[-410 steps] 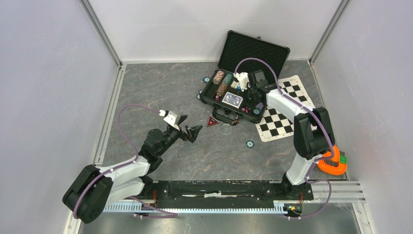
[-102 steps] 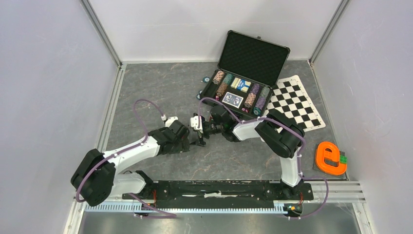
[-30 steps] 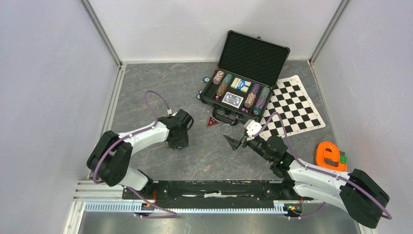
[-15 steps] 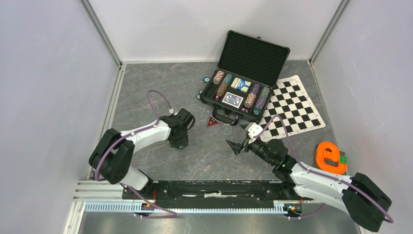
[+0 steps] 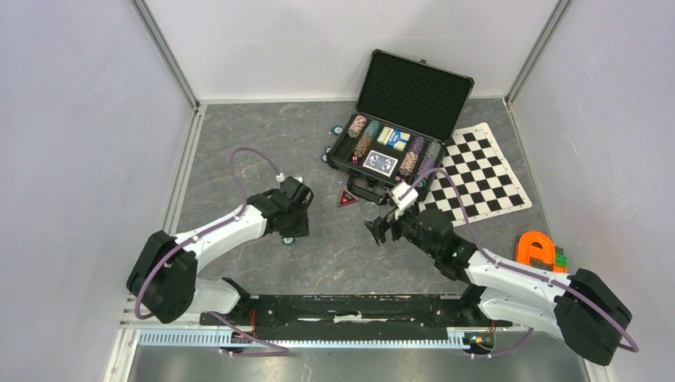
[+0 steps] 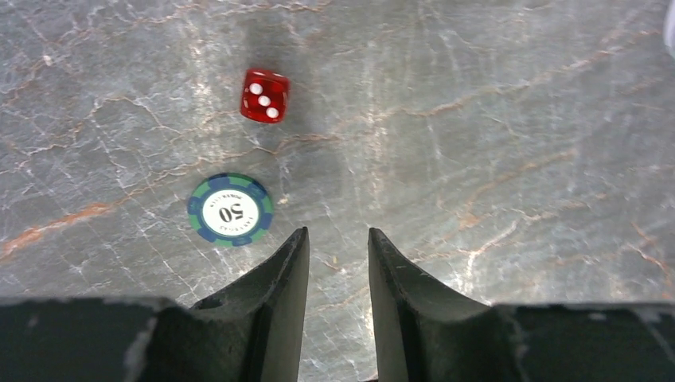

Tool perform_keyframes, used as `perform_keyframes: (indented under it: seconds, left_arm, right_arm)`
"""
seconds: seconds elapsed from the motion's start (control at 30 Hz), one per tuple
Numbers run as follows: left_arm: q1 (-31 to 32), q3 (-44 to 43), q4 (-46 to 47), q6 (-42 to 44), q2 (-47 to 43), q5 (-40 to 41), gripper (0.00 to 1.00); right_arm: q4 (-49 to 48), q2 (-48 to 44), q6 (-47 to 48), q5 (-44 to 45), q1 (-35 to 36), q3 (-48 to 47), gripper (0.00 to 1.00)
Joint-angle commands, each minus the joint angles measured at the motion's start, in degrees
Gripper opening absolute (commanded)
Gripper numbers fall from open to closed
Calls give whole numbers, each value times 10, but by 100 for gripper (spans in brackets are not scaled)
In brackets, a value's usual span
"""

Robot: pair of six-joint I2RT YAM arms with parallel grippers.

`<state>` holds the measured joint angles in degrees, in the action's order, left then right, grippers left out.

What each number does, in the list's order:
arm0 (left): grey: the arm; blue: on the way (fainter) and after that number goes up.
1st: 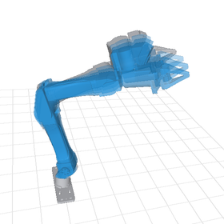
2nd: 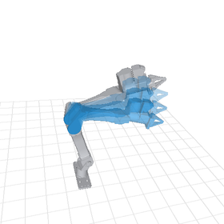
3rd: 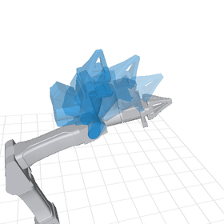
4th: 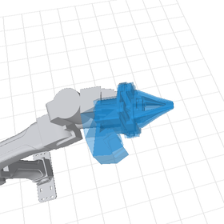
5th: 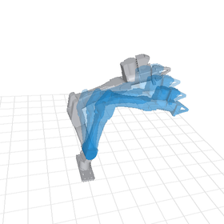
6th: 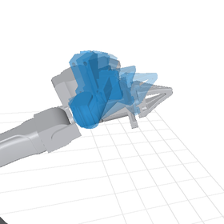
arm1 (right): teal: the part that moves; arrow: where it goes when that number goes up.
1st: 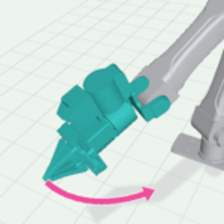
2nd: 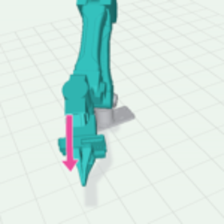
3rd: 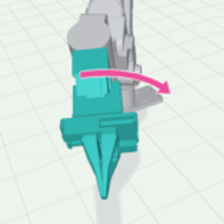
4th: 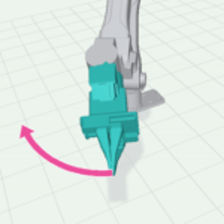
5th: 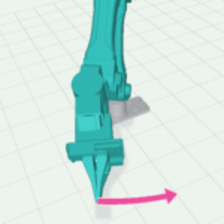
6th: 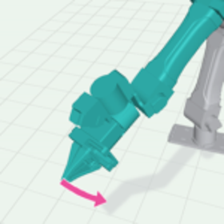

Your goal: Pack up texas hold em set

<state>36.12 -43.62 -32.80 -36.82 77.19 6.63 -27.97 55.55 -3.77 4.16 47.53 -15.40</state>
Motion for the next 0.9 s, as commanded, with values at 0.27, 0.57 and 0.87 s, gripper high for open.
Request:
perform_keyframes:
  seconds: [0.27,0.57,0.87]
  left_arm:
    - [4,-8,-40,25,-12,38,70]
    - [-1,-17,-65,22,18,87,75]
    - [-24,0,-46,-6,11,95,85]
  right_arm:
    - [124,-28,-92,57,1,-59,98]
    - [120,-38,-107,55,1,-37,98]
    - [132,-47,-104,57,2,-29,98]
